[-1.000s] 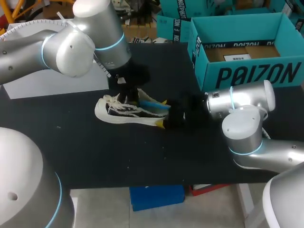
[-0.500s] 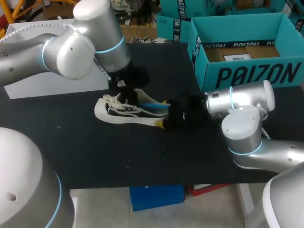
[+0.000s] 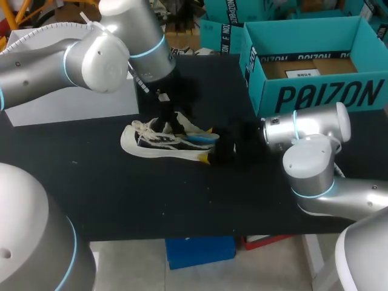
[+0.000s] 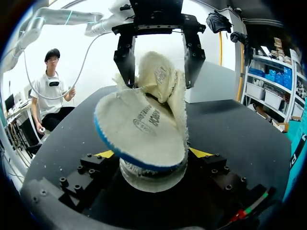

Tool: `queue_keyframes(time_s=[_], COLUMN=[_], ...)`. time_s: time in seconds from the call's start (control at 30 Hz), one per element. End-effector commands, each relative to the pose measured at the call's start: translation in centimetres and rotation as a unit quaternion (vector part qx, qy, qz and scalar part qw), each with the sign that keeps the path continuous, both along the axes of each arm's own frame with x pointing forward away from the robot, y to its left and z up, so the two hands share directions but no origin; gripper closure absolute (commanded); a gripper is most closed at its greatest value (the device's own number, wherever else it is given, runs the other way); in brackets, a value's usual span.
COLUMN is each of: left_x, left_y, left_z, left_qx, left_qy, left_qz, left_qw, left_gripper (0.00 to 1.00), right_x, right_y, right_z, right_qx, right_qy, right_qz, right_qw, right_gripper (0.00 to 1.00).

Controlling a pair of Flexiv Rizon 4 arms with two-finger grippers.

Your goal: Take the shoe out of the shoebox, open the shoe tongue, remove and reinsert the insole, then place the shoe into the shoebox

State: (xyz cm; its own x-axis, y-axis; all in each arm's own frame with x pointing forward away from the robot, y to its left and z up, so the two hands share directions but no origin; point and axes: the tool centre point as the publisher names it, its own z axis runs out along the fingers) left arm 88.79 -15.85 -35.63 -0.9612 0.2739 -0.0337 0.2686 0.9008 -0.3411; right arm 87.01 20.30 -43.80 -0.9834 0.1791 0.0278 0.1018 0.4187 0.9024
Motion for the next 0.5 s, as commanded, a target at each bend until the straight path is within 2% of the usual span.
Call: queue_keyframes(time_s=[0.03, 0.5], left_x=[-0.3, -1.1], left_y=[-1.1, -3.6], left_z=[0.0, -0.6], left_qx=[0.006, 0.009], left_qy=[-0.001, -0.012], left_qz=[-0.016, -0.067], left_qw=[1.0, 0.998], left_gripper=[0.0, 0.0], right_x=[0.1, 0.1], right_y=[0.2, 0.2], right_z=[-0.1, -0.1], right_qx=[-0.001, -0.001], right_qy=[0.001, 0.001], right_qz=[-0.001, -0.001], right_qw=[1.0, 1.0], right_gripper=[1.0, 1.0])
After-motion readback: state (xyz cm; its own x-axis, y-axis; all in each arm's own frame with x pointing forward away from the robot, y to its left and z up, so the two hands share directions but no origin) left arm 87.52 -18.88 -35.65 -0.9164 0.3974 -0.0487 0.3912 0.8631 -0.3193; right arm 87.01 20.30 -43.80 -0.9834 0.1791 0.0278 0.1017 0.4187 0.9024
